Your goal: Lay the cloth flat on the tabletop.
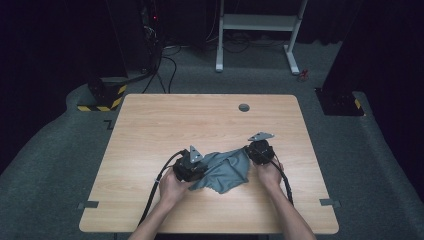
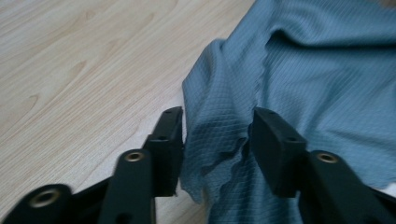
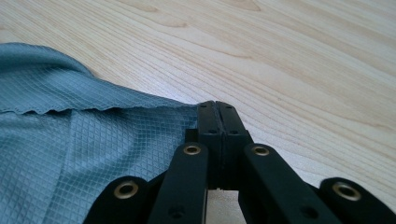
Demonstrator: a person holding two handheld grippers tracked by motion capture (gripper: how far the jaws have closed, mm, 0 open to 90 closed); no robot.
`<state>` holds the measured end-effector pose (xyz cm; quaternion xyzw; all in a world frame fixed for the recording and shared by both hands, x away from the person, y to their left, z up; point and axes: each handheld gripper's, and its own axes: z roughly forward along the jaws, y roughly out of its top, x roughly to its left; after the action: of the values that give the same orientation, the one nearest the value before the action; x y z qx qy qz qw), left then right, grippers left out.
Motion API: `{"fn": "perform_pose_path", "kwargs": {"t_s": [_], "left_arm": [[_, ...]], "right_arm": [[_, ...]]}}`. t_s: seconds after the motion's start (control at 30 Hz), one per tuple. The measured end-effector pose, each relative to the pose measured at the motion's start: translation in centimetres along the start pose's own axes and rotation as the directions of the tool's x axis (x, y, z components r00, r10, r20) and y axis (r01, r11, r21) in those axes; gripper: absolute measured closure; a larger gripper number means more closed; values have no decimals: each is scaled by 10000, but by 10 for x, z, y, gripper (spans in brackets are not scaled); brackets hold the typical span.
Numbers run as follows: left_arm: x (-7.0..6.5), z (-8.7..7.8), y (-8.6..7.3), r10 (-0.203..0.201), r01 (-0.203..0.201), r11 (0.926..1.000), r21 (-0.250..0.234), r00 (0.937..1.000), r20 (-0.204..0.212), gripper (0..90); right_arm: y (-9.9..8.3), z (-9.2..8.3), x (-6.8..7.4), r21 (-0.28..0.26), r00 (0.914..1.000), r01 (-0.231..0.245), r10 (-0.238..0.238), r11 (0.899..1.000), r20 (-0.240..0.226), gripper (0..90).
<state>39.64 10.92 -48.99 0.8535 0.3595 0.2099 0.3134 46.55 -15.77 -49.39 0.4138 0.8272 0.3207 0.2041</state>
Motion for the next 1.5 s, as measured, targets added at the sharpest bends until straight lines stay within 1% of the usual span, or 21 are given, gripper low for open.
{"fn": "perform_pose_path", "kwargs": {"t_s": [0.07, 0.13, 0.2, 0.27, 0.33, 0.43, 0.5, 0.6, 0.63, 0.67, 0.73, 0.87, 0.97, 1.03, 1.07, 1.13, 1.27, 1.3, 1.33, 1.37, 1.5], "left_arm": [[7, 4, 0, -248, 246, 9996, 123, 9996, 145, 774], [18, 5, 2, -688, 686, 9976, 90, 9973, 252, 888], [24, 5, 4, -954, 955, 9954, 10, 9950, 281, 893], [32, 4, 7, -1279, 1284, 9916, -160, 9913, 306, 893], [42, 4, 9, -1913, 1930, 9800, -476, 9808, 377, 891], [54, 11, 12, -2211, 2214, 9750, -208, 9751, 194, 889], [59, 17, 13, -2482, 2481, 9686, -143, 9687, -37, 869], [64, 24, 13, -2891, 2890, 9573, -104, 9572, -127, 773], [62, 24, 12, -2934, 2933, 9559, -135, 9560, -79, 693], [60, 23, 11, -2867, 2866, 9578, -216, 9580, -37, 648], [55, 19, 10, -2503, 2498, 9677, -349, 9681, -115, 599], [50, 12, 7, -2236, 2230, 9730, -589, 9747, -51, 545], [43, 8, 4, -1829, 1827, 9808, -687, 9831, 40, 544], [41, 11, 4, -1714, 1721, 9835, -566, 9851, 165, 557], [42, 13, 5, -1708, 1712, 9842, -457, 9852, 131, 584], [47, 20, 7, -1643, 1641, 9864, -107, 9862, -223, 659], [58, 33, 12, -1782, 1799, 9831, 336, 9829, -473, 854], [62, 36, 14, -1956, 1973, 9799, 301, 9794, -495, 892], [65, 37, 14, -2146, 2157, 9763, 173, 9755, -492, 895], [69, 39, 15, -2482, 2488, 9685, 133, 9680, -369, 896], [75, 44, 17, -2838, 2851, 9584, 167, 9573, -541, 879]], "right_arm": [[2, -2, 0, -49, 10000, 86, -86, 10000, 32, 900], [5, -5, -1, -90, 9999, 127, -126, 9999, 38, 900], [7, -5, -1, -209, 9999, 147, -146, 9997, 66, 900], [9, -4, -2, -96, 9998, 156, -155, 9998, 87, 900], [10, -2, -3, -68, 9999, 135, -134, 9999, 109, 900], [15, 1, -5, -70, 10000, -21, 21, 10000, 82, 900], [18, 5, -6, -92, 9998, -126, 127, 9999, 122, 900], [19, 13, -8, 165, 9993, -262, 258, 9995, 256, 900], [19, 16, -9, 175, 9990, -343, 337, 9993, 307, 900], [19, 17, -10, 188, 9986, -414, 407, 9990, 337, 899], [19, 17, -10, 141, 9982, -428, 421, 9990, 416, 898], [17, 13, -10, 30, 9989, -322, 321, 9995, 336, 897], [14, 8, -8, -10, 9995, -273, 273, 9996, 134, 899], [12, 6, -8, -39, 9998, -162, 163, 9999, 119, 899], [12, 5, -8, -49, 9998, -146, 146, 9999, 120, 899], [11, 3, -10, -110, 9995, -274, 276, 9996, 141, 899], [14, 3, -12, -128, 9993, -235, 238, 9996, 284, 899], [15, 4, -13, -162, 9990, -300, 305, 9994, 338, 899], [15, 5, -14, -179, 9987, -364, 370, 9992, 363, 899], [15, 7, -15, -130, 9985, -358, 363, 9993, 401, 898], [18, 18, -18, 192, 9970, -473, 460, 9987, 621, 899]]}}
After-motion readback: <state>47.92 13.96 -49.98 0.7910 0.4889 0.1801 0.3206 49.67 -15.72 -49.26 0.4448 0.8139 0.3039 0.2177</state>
